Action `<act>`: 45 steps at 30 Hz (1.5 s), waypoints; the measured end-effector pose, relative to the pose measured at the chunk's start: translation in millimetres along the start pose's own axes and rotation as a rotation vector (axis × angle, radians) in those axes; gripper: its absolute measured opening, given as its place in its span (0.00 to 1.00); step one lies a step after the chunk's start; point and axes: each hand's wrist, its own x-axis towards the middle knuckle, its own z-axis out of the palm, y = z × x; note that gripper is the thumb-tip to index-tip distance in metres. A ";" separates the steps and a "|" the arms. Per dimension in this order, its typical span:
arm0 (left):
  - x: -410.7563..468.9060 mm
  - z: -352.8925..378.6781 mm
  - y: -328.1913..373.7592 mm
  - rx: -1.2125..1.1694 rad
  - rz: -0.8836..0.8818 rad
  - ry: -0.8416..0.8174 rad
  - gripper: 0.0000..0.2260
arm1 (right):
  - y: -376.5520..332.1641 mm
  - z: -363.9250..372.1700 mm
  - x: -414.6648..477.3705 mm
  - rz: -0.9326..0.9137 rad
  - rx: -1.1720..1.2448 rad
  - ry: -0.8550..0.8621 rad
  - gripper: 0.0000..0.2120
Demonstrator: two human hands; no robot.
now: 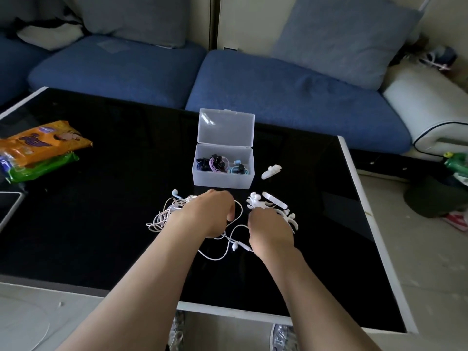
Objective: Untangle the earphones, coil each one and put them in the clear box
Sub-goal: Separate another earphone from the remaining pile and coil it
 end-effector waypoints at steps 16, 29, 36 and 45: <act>-7.6 6.1 14.3 0.119 -0.084 0.158 0.11 | 26.3 -76.9 -43.4 0.067 1.608 0.416 0.04; -21.5 4.0 16.0 0.031 -0.123 0.673 0.10 | 34.0 -92.6 -57.0 0.145 1.247 0.996 0.04; -29.4 -3.6 14.4 -0.176 -0.117 0.997 0.23 | 48.0 -68.3 -46.6 0.175 0.575 0.797 0.14; -36.9 -18.8 9.3 -0.864 -0.079 0.965 0.11 | 54.7 -55.7 -69.3 0.178 0.244 0.421 0.18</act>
